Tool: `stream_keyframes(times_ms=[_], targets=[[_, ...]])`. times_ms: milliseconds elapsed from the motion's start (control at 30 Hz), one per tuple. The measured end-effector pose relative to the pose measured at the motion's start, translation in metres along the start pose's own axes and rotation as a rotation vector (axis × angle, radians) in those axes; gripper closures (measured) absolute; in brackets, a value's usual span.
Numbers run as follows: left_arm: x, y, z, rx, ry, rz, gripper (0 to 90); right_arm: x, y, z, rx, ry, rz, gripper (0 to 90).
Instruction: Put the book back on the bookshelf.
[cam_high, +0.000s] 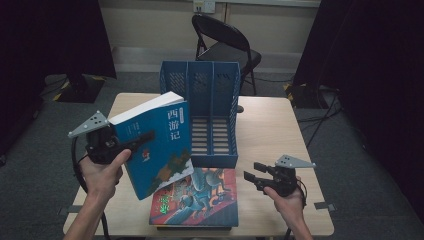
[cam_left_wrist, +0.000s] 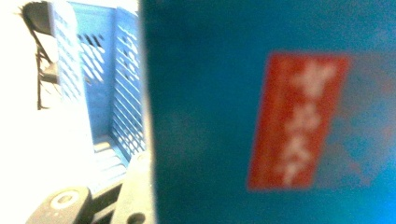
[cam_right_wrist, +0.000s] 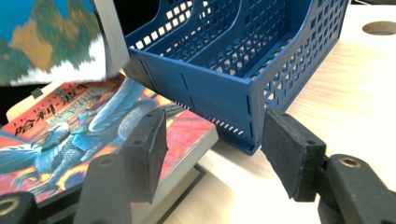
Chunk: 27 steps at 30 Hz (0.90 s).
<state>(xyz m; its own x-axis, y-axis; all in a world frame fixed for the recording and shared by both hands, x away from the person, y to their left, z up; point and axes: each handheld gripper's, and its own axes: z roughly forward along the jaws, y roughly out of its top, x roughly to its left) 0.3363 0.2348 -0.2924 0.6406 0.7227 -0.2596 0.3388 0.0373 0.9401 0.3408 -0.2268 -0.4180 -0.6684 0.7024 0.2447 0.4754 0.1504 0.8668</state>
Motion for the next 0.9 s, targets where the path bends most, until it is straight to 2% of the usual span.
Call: stream_keyframes(times_ms=[167,267,333,433,467,500,567,633,667,700,767,900], targets=[[0.006,0.011,0.0,-0.009,0.029,-0.015,61.5,-0.001,-0.002,0.003,0.006,0.006,0.006,40.4],[0.006,0.027,0.008,-0.01,0.083,0.009,61.5,-0.002,-0.002,0.005,0.011,0.006,0.008,40.4],[0.007,0.035,0.013,-0.019,0.105,0.002,61.5,-0.002,-0.002,0.006,0.017,0.007,0.005,40.4],[0.01,0.042,0.017,-0.028,0.113,-0.012,61.5,-0.001,-0.003,0.007,0.026,0.011,-0.001,40.4],[0.013,0.048,0.021,-0.042,0.132,-0.024,61.5,-0.001,-0.003,0.007,0.024,0.011,0.002,40.4],[0.013,0.048,0.021,-0.042,0.132,-0.024,61.5,-0.001,-0.003,0.008,0.025,0.012,0.002,40.4],[0.015,0.053,0.028,-0.056,0.175,-0.017,61.5,-0.002,-0.004,0.008,0.027,0.013,0.006,40.4],[0.016,0.054,0.033,-0.054,0.204,-0.014,61.5,-0.002,-0.004,0.007,0.026,0.013,0.006,40.1],[0.016,0.054,0.033,-0.054,0.204,-0.014,61.5,-0.002,-0.004,0.007,0.026,0.013,0.006,40.1],[0.015,0.053,0.038,-0.05,0.229,-0.008,61.5,-0.003,-0.005,0.009,0.027,0.016,0.01,39.7],[0.015,0.052,0.041,-0.042,0.235,-0.012,61.5,-0.002,-0.005,0.009,0.032,0.018,0.006,39.6],[0.021,0.046,0.054,-0.031,0.262,-0.05,61.6,-0.002,-0.005,0.01,0.038,0.014,0.006,38.6]])
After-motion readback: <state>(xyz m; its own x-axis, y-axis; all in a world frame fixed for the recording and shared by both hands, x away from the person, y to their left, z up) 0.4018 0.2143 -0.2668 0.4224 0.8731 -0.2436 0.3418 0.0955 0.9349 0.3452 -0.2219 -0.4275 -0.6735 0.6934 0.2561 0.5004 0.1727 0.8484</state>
